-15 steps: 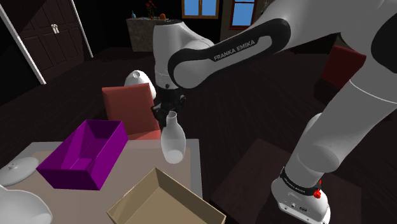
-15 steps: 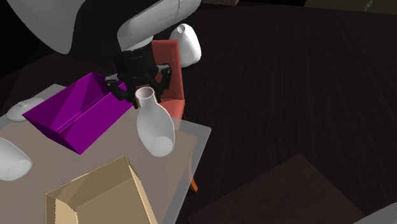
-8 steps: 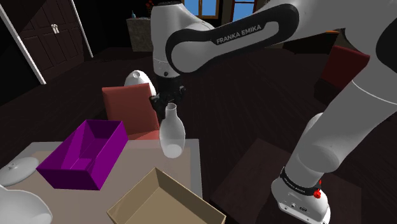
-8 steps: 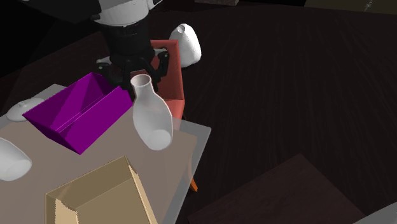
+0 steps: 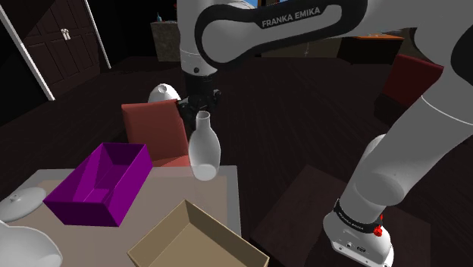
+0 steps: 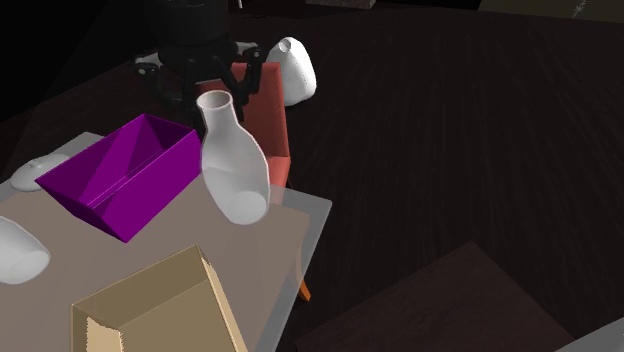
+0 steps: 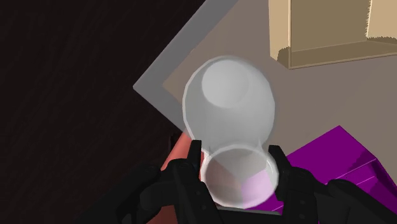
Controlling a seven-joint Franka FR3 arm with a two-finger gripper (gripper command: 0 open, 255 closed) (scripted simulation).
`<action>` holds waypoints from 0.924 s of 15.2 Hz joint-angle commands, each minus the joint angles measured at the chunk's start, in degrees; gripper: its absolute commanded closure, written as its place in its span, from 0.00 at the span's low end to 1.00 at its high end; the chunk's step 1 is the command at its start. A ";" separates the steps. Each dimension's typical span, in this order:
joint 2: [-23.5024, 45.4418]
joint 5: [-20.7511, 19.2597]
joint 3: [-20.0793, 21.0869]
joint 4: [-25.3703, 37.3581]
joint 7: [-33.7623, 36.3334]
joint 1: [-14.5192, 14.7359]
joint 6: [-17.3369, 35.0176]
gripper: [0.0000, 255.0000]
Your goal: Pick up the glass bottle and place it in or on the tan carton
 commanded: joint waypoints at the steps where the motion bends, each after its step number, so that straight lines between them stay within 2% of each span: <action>1: 0.04 -0.04 -0.05 1.63 0.00 -0.04 -1.61 1.00; 8: 0.35 -0.24 -0.23 7.20 -0.09 -0.21 -6.89 1.00; 14: -1.81 0.88 3.85 10.11 6.61 2.55 -11.69 1.00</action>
